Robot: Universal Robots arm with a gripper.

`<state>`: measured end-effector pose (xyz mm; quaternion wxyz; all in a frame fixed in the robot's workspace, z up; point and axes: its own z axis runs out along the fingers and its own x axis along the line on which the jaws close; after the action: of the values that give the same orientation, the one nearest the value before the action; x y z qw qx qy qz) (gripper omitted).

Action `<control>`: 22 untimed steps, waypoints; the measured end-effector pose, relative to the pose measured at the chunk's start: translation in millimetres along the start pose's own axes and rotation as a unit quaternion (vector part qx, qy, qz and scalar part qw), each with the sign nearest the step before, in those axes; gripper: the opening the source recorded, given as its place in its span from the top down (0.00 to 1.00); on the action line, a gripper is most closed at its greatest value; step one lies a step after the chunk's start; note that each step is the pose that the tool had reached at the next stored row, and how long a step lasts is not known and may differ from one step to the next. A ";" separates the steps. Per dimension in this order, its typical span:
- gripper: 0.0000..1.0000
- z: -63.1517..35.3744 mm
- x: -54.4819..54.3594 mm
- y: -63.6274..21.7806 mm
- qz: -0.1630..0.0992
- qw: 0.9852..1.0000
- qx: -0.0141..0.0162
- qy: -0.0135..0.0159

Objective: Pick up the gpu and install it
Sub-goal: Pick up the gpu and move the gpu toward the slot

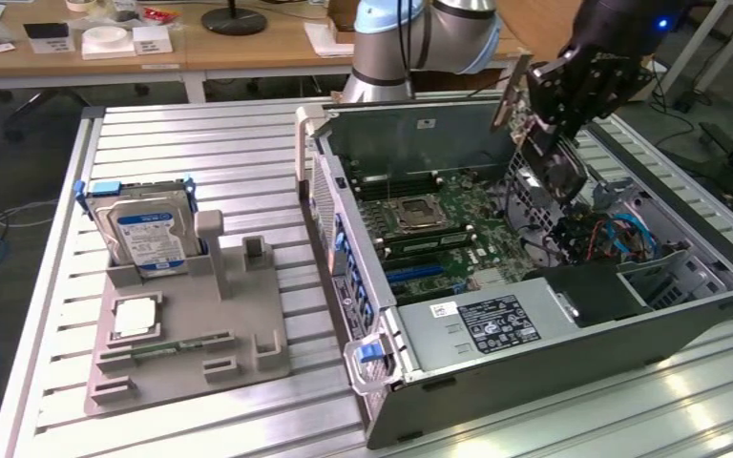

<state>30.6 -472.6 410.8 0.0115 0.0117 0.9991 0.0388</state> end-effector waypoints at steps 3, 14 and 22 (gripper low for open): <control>0.73 0.3 -12.5 0.3 0.000 1.000 0.000 0.000; 0.73 1.1 -28.8 0.6 0.000 1.000 0.000 0.000; 0.73 1.9 -38.4 0.9 0.000 1.000 0.000 0.000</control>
<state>69.1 -472.6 409.8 0.0112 0.0116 0.9991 0.0389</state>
